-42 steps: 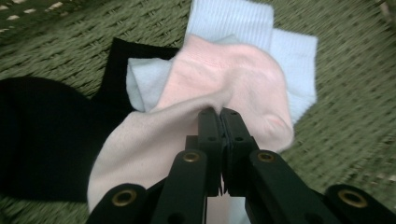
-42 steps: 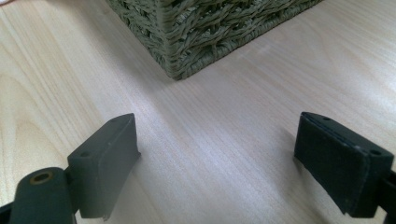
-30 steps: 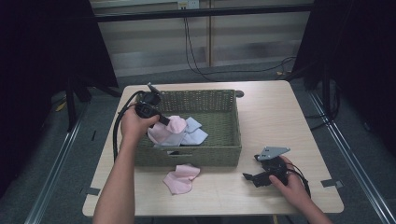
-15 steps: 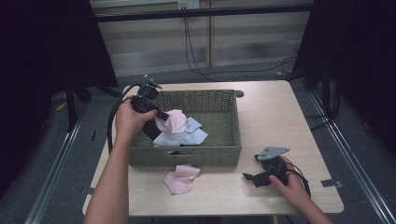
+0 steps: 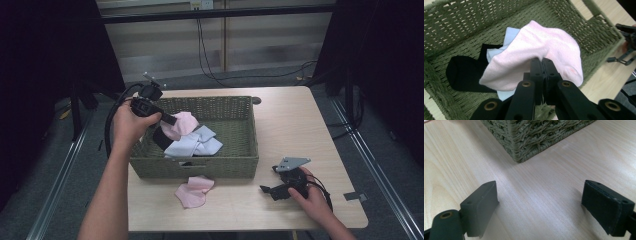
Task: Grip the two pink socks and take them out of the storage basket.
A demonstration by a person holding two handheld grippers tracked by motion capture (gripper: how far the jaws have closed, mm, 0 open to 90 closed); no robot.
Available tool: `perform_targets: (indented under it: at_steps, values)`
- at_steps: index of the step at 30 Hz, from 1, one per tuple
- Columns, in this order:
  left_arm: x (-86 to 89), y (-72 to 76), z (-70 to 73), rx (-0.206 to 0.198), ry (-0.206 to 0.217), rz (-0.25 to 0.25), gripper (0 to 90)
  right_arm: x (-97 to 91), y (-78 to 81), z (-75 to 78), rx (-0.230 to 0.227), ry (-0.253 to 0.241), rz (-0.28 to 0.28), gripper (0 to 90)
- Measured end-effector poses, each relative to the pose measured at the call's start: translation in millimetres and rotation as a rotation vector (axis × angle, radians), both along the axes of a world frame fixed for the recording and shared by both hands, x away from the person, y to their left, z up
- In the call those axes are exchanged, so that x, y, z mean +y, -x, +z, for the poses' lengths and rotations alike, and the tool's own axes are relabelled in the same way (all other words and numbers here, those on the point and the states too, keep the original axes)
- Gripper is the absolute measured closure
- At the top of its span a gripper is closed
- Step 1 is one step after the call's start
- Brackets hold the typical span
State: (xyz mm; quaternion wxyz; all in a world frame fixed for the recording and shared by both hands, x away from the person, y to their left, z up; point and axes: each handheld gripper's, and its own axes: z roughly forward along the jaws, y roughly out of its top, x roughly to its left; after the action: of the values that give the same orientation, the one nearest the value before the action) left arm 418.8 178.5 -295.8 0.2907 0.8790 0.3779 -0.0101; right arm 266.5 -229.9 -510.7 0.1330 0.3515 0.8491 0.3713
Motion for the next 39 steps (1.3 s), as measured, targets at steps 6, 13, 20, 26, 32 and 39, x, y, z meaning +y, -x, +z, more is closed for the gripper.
perform_targets:
  at_steps: [6,13,20,26,32,39]
  values:
    - [-0.3,8.0,11.5,-0.011,0.01,-0.017,88.2,0.1,-0.1,-0.1,-0.001,0.0,0.001,12.7]
    - [0.3,12.3,16.8,-0.003,0.009,-0.027,88.1,0.1,0.0,0.0,0.0,0.0,0.0,12.8]
    - [1.2,18.6,23.6,-0.02,0.02,-0.036,88.1,0.1,0.1,0.0,0.0,0.0,0.0,12.8]
    - [-0.1,24.7,28.6,-0.032,0.019,-0.053,88.1,0.2,0.3,0.0,0.002,-0.001,-0.002,12.8]
    - [2.5,30.3,35.1,-0.048,0.011,-0.061,88.1,0.1,-0.1,-0.1,-0.002,0.0,0.002,12.7]
    - [4.6,40.6,41.6,-0.058,0.018,-0.072,88.0,0.1,0.0,-0.1,-0.001,0.0,0.001,12.7]
